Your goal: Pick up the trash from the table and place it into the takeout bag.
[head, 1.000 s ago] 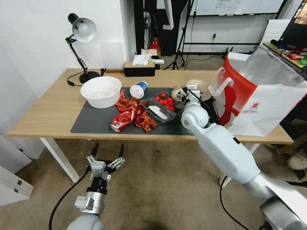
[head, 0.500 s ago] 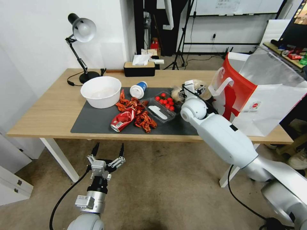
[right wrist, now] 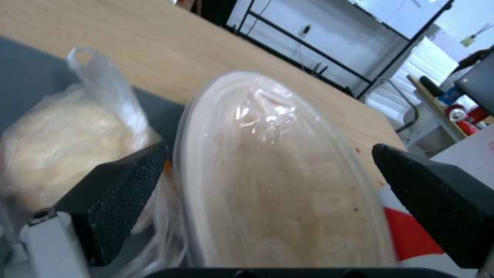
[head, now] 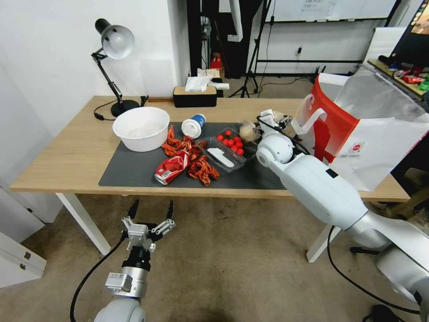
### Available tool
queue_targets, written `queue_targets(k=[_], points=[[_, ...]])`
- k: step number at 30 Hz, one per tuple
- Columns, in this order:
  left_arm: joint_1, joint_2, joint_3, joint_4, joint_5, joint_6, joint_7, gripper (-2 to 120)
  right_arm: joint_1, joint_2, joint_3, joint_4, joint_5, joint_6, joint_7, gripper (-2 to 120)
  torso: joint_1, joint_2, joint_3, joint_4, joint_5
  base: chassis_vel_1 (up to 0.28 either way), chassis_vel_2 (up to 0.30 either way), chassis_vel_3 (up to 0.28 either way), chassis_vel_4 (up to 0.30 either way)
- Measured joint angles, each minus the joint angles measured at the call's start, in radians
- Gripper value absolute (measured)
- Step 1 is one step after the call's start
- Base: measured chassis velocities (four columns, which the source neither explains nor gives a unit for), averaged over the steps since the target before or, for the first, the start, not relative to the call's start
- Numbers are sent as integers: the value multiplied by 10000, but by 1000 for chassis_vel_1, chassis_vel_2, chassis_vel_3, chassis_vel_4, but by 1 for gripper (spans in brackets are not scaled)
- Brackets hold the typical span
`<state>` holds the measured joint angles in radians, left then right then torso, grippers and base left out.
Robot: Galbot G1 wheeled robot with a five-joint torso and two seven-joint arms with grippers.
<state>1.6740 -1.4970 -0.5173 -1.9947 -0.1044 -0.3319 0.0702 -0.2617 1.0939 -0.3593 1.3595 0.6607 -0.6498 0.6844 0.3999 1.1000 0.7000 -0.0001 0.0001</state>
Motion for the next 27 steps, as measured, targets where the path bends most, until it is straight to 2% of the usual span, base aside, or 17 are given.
queue_targets(k=[9, 27], points=[[-40, -37, 36, 75, 3, 17, -3, 100, -184, -155, 33, 312, 78, -24, -19, 100, 0, 0, 0, 2, -1, 0, 0, 0, 0], [-25, -128, 150, 128, 61, 29, -10, 100, -1157, -1236, 159, 1723, 250, -317, -17, 100, 0, 0, 0, 0, -2, 0, 0, 0, 0]])
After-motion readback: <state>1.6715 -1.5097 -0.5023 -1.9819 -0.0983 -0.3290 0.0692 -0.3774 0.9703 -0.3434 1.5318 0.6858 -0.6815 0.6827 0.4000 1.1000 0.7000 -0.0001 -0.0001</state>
